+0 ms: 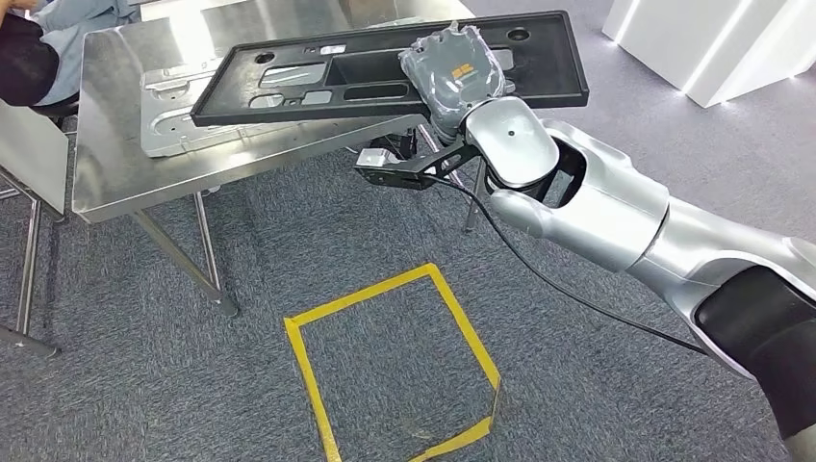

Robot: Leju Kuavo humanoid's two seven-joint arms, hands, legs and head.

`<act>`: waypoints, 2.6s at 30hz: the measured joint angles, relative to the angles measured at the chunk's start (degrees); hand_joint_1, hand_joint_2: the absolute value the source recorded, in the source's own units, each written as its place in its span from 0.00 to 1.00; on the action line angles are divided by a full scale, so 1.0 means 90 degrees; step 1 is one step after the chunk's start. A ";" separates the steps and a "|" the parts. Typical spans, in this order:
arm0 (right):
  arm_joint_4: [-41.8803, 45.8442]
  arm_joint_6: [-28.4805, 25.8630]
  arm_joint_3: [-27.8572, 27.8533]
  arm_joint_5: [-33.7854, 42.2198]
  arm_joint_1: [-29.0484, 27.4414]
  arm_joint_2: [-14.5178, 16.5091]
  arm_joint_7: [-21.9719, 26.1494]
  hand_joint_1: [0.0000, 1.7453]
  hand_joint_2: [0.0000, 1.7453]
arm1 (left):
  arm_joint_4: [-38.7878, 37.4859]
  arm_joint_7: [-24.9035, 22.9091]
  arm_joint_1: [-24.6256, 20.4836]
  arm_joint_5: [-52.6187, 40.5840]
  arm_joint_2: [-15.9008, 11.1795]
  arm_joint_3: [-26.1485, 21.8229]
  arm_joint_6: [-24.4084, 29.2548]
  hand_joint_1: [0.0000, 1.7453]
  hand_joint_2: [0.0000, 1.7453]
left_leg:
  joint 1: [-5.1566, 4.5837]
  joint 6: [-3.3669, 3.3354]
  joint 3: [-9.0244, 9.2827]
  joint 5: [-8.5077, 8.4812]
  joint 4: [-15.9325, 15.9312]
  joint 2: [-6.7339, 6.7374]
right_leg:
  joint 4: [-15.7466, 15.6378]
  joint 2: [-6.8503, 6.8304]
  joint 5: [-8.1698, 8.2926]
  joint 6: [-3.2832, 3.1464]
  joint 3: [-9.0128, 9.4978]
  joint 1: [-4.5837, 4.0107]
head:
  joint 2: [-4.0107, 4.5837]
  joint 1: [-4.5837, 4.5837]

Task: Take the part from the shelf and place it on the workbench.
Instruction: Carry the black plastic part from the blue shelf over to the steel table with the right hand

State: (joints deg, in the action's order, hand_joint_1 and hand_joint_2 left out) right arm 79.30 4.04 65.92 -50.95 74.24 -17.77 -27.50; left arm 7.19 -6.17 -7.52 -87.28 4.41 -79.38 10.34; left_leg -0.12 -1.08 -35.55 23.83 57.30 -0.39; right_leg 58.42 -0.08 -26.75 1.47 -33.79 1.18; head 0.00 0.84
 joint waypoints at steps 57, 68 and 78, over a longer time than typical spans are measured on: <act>-0.0214 -0.0019 0.0102 0.0000 -0.0084 0.0165 0.0124 1.00 1.00 | 0.0000 -0.0034 0.0007 -0.0036 -0.0006 -0.0010 0.0029 0.00 1.00 | 0.0027 0.0184 -0.0134 0.0052 0.0266 0.0294 | 0.0018 -0.0322 0.0144 -0.0130 -0.0094 -0.0017 | 0.0002 0.0015; -0.0248 -0.0049 0.0102 0.0057 -0.0150 0.0149 0.0137 1.00 1.00 | 0.0000 -0.0026 -0.0016 -0.0069 -0.0010 -0.0012 0.0041 0.00 1.00 | 0.0008 -0.0128 0.0038 0.0053 0.0035 0.0018 | 0.1707 -0.0002 -0.0491 0.0049 -0.1005 -0.0026 | 0.0001 0.0048; -0.0274 -0.0049 0.0102 0.0061 -0.0156 0.0151 0.0143 1.00 1.00 | 0.0000 -0.0029 -0.0002 -0.0101 0.0004 -0.0015 0.0055 0.00 1.00 | 0.0007 0.0122 -0.0069 0.0366 0.0393 -0.0060 | 0.0035 -0.0002 0.0241 -0.0210 -0.0236 -0.0041 | 0.0001 0.0041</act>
State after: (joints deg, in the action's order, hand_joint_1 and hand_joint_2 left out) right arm 76.83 3.61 66.84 -50.40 72.84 -16.42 -26.22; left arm 7.19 -6.43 -7.54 -88.19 4.45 -79.52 10.84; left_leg -0.06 0.01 -36.18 27.12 60.84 -0.93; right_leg 58.73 -0.09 -24.58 -0.42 -35.91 0.81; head 0.01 1.21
